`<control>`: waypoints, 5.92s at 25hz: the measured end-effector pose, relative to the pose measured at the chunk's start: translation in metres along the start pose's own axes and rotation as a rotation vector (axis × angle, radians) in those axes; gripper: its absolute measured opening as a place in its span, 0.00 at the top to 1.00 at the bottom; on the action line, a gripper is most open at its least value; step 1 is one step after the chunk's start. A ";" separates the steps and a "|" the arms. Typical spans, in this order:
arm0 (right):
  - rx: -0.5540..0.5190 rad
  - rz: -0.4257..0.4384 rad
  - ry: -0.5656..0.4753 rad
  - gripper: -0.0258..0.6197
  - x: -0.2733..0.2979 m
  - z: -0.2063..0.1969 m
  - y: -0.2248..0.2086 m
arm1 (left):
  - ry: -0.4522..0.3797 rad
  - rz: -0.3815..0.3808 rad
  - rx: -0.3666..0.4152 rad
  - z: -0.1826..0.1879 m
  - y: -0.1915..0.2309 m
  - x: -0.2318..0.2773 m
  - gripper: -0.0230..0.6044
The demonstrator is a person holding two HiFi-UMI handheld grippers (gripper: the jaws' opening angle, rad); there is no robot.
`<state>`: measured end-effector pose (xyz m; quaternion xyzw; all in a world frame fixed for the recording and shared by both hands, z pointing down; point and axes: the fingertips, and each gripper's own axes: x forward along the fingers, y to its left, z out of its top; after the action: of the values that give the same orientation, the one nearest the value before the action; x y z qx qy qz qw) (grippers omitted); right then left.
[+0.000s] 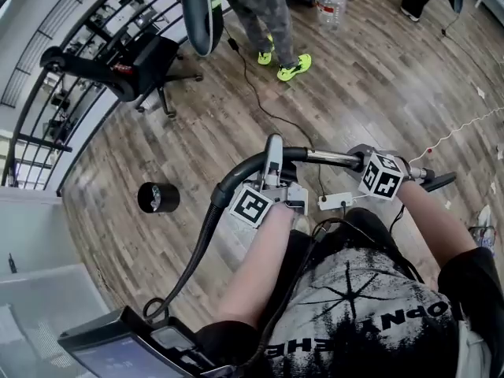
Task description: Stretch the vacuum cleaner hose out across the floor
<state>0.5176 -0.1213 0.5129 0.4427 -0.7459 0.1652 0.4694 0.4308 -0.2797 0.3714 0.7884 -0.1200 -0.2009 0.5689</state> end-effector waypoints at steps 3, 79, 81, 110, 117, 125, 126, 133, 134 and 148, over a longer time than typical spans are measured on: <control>-0.050 0.032 -0.001 0.83 0.000 -0.015 -0.017 | -0.055 0.029 -0.004 -0.011 0.006 0.007 0.78; -0.496 0.525 0.130 0.87 -0.089 -0.376 -0.106 | -0.617 0.112 -0.077 -0.384 0.016 0.057 0.67; -0.449 0.550 0.142 0.87 -0.072 -0.381 -0.113 | -0.611 0.127 -0.093 -0.403 0.027 0.055 0.62; -0.470 0.738 0.409 0.87 0.402 -0.662 -0.056 | -0.791 0.137 0.473 -0.396 0.176 -0.125 0.72; -0.405 0.723 0.435 0.87 0.444 -0.715 -0.054 | -0.777 0.271 0.531 -0.427 0.183 -0.131 0.81; -0.379 0.599 0.381 0.88 0.483 -0.716 -0.059 | -0.787 0.302 0.572 -0.429 0.192 -0.127 0.96; -0.370 0.590 0.383 0.88 0.486 -0.718 -0.059 | -0.785 0.305 0.569 -0.429 0.193 -0.127 0.96; -0.412 0.451 0.366 0.76 0.501 -0.714 -0.076 | -0.776 0.327 0.567 -0.437 0.197 -0.131 0.96; -0.416 0.431 0.391 0.72 0.502 -0.718 -0.081 | -0.775 0.329 0.571 -0.437 0.197 -0.131 0.96; -0.333 0.378 0.264 0.95 0.498 -0.689 -0.099 | -0.752 0.366 0.587 -0.425 0.207 -0.139 0.96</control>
<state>0.8968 0.0286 1.2657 0.1875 -0.7643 0.1814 0.5897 0.5081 0.0721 0.7075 0.7540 -0.5041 -0.3258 0.2669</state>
